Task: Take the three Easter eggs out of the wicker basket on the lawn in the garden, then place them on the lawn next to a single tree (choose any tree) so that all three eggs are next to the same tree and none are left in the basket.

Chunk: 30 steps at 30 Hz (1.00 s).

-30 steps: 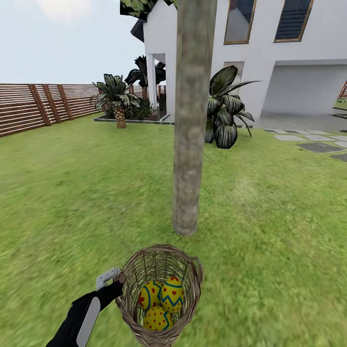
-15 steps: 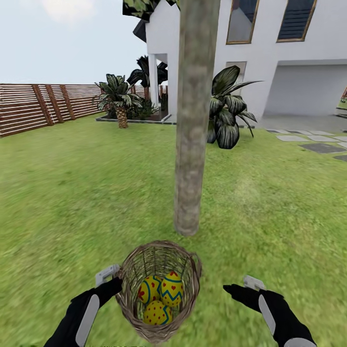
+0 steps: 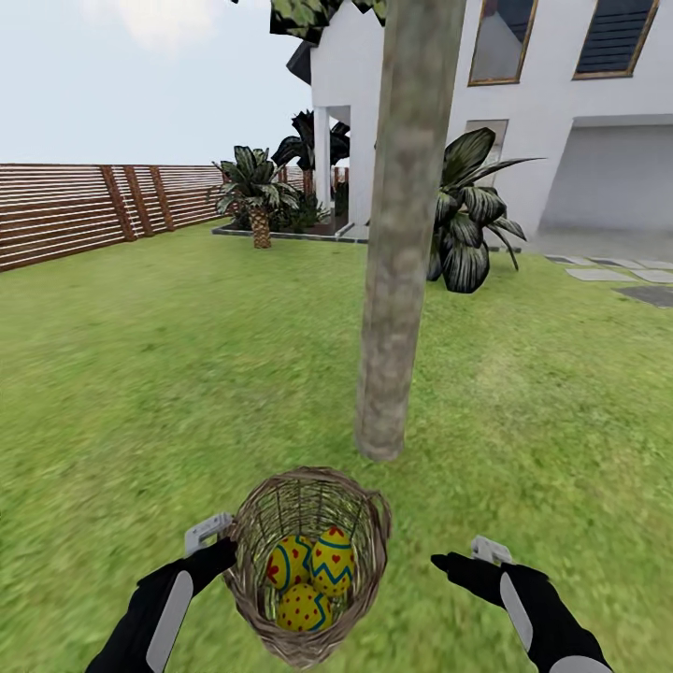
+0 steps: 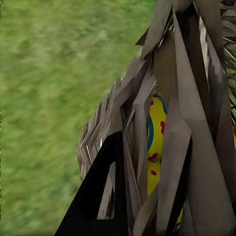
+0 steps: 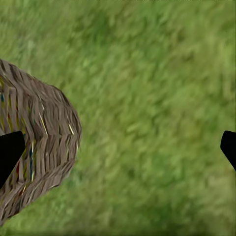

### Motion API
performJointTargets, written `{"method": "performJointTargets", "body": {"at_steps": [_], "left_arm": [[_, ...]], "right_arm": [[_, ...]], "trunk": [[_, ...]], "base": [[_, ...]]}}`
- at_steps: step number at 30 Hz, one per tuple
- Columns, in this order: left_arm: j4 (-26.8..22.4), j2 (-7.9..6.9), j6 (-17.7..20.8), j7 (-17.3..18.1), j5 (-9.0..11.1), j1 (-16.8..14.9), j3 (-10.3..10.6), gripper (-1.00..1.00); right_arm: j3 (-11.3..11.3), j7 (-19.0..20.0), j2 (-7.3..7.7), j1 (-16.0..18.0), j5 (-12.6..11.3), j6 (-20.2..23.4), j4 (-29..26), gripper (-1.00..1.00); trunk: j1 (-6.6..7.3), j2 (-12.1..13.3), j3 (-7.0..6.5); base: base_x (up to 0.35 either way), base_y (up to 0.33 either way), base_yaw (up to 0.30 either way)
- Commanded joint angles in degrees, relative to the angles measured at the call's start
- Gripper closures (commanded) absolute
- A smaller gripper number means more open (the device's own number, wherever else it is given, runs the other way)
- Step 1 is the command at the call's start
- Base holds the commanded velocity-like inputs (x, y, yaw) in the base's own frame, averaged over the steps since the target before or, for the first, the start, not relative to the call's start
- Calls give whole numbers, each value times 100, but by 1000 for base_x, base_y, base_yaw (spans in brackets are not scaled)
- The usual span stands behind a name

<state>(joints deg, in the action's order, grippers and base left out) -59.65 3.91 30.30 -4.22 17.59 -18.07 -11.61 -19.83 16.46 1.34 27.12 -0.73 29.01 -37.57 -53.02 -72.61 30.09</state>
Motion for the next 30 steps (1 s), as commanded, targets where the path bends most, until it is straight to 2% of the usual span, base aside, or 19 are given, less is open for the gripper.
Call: {"method": "performJointTargets", "body": {"at_steps": [1,4,19,30], "left_arm": [[-4,5,36,-35,105,-4,-8,100],[-6,5,33,-35,105,-4,-8,100],[-11,5,37,-35,105,-4,-8,100],[-3,-2,38,-35,105,-4,-8,100]], "right_arm": [[-21,24,-2,3,-6,35,-12,-100],[-21,24,-9,3,-6,35,-14,-100],[-12,-44,-14,3,73,35,-14,-100],[-15,-44,-20,3,73,35,-4,-100]], "trunk": [[0,-4,6],[0,-4,6],[0,-4,44],[0,-4,45]], "base": [[154,0,0],[242,0,0],[5,0,64],[312,0,5]]}}
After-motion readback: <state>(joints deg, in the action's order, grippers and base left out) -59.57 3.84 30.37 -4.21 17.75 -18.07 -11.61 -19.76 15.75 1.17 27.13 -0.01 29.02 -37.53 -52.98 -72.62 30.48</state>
